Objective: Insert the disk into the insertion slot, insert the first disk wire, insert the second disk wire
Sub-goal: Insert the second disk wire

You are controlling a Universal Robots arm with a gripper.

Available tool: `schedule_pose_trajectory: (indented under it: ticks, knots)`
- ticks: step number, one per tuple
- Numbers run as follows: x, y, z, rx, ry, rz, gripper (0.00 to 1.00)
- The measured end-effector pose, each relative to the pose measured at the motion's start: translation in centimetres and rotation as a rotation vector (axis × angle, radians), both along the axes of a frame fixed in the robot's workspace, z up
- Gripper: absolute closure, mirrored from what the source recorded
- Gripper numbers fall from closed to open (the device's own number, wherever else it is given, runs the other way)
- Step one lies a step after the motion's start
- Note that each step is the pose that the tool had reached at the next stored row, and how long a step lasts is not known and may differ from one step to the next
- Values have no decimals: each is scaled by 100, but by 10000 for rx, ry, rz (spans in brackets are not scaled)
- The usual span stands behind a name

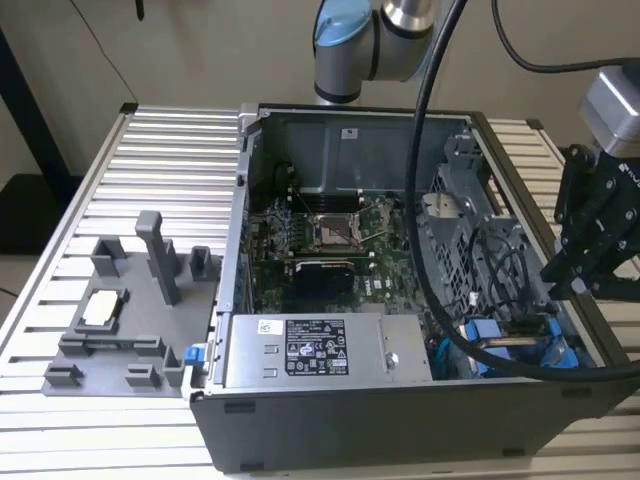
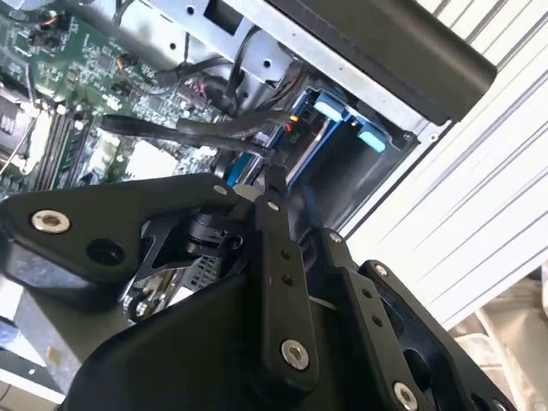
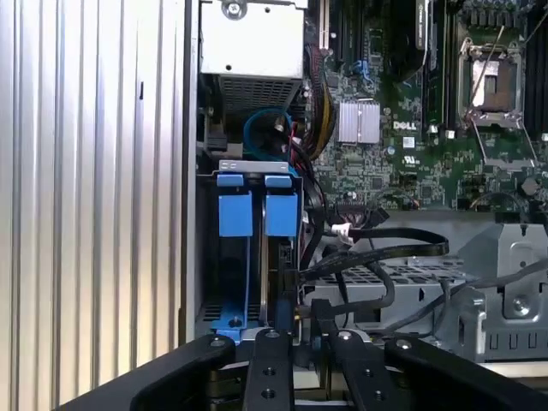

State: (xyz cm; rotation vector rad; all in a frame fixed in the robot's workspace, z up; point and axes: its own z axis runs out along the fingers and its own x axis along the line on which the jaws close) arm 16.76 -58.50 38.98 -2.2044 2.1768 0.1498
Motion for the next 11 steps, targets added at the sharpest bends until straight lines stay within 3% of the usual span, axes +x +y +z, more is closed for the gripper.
schedule_pose_trajectory:
  ticks: [2,3,11]
  knots:
    - [-10,10,-3,-267,-25,0,76]
    - [-13,22,-5,-311,-36,0,76]
    - [-17,25,32,-294,-46,-11,76]
